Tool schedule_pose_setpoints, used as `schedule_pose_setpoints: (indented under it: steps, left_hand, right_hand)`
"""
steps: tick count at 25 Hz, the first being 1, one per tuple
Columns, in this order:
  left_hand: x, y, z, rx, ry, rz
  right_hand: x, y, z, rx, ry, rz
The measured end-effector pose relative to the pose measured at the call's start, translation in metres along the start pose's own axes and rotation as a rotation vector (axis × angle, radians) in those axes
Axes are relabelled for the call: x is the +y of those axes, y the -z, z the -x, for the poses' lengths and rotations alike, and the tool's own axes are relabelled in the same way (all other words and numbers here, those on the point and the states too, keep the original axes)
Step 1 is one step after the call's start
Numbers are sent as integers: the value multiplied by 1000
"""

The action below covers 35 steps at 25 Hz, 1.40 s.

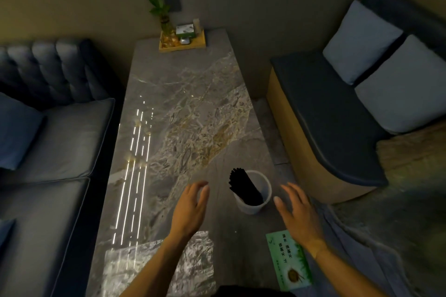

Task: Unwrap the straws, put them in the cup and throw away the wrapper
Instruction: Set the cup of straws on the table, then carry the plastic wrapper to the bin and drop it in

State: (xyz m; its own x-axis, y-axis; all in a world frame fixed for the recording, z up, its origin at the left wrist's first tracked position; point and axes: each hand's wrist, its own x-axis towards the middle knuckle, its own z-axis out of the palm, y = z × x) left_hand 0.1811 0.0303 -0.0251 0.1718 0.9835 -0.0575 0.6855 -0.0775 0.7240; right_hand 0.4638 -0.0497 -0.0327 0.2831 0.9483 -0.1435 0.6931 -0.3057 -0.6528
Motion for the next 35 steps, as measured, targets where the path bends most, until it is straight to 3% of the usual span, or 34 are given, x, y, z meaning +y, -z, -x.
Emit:
schedule_pose_setpoints:
  steps: [5,9,15,20,22,28,35]
  left_hand:
    - [-84,49,39,-203,108,-275]
    - [-134,102,63,-383,210,-519]
    - [-181,145,83,-522,237,-650]
    - [-199,143,90,-520,193,-686]
    - [-201,141,90,-499,158,-687]
    - [-219,133,96,-512,51,-725]
    - [-212,133,83,-656,-8,-578]
  right_hand:
    - [21,-6,20,-243,-119,345]
    - [-9,-31,32,-394,-4,464]
    - [-93,-100,37,-587,247,616]
    - [-134,-154,43,-763,131,650]
    - [-133,-166,49,-736,128,713]
    - [-123,-187,70,-449,114,729]
    - [-124,-158,95,-317,-188,-75]
